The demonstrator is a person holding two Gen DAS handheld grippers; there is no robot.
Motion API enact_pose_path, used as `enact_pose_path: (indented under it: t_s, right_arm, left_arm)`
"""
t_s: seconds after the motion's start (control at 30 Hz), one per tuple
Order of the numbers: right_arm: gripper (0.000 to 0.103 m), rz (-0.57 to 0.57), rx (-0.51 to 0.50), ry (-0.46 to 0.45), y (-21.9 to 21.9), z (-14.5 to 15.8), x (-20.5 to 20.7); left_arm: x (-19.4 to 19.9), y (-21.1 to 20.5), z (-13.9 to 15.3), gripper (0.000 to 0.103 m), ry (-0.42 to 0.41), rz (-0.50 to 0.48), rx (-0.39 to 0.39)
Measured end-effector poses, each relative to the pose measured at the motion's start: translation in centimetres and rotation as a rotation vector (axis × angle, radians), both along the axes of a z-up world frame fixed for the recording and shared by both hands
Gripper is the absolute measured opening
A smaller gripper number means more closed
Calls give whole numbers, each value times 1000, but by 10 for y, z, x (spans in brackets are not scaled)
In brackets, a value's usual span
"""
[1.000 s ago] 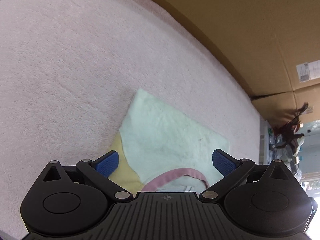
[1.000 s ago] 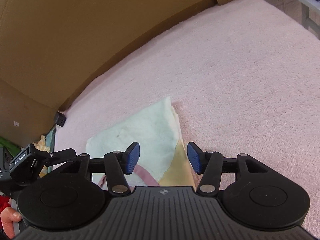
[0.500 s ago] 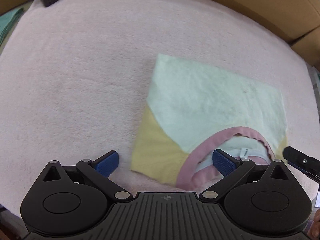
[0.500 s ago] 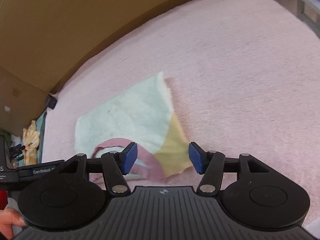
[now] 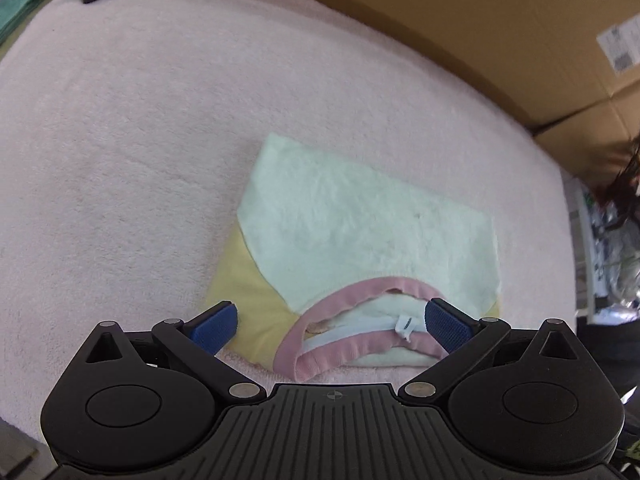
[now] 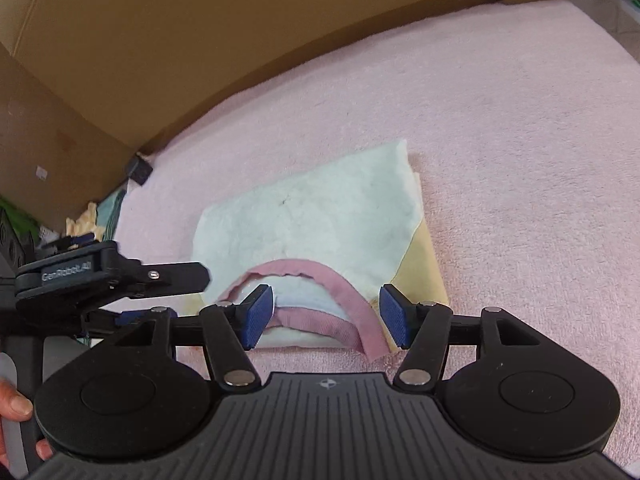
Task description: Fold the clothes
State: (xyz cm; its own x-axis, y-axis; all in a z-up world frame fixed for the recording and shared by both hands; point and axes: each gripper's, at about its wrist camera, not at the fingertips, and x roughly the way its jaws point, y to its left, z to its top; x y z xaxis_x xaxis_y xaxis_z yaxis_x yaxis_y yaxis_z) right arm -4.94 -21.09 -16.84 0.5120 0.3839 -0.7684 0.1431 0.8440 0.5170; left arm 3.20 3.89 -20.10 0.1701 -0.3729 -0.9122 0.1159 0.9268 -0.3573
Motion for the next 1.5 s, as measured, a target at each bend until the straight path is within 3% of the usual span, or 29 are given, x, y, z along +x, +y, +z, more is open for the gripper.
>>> enact_pose_path:
  t_s: [0.1, 0.17, 0.27, 0.43, 0.63, 0.83, 1.0, 1.2, 1.47, 1.5]
  right_arm:
    - [64, 21, -17, 38, 2, -8, 3]
    - [64, -6, 6, 40, -10, -8, -2]
    - [64, -60, -39, 29, -27, 0, -11]
    - [64, -119, 19, 12, -61, 2, -19]
    - [62, -113, 8, 27, -70, -3, -6]
    - [62, -89, 36, 48, -63, -10, 9]
    - [62, -96, 59, 66, -59, -15, 13]
    - [62, -105, 63, 74, -56, -15, 14]
    - [63, -111, 83, 81, -58, -17, 18]
    - [63, -106, 83, 82, -58, -17, 19]
  left_arm:
    - [-2, 1, -9, 103, 17, 6, 36]
    - [-3, 5, -9, 103, 15, 17, 42]
    - [-3, 27, -1, 103, -6, 71, 40]
    - [8, 60, -4, 103, 25, 159, 55]
    - [23, 55, -15, 103, 58, 141, 76]
    - [30, 38, -19, 103, 74, 124, 47]
    - [35, 35, -18, 103, 114, 118, -97]
    - [38, 33, -25, 103, 160, 120, -200]
    - [38, 24, -29, 103, 166, 72, -211]
    - [53, 24, -33, 103, 170, 62, -208]
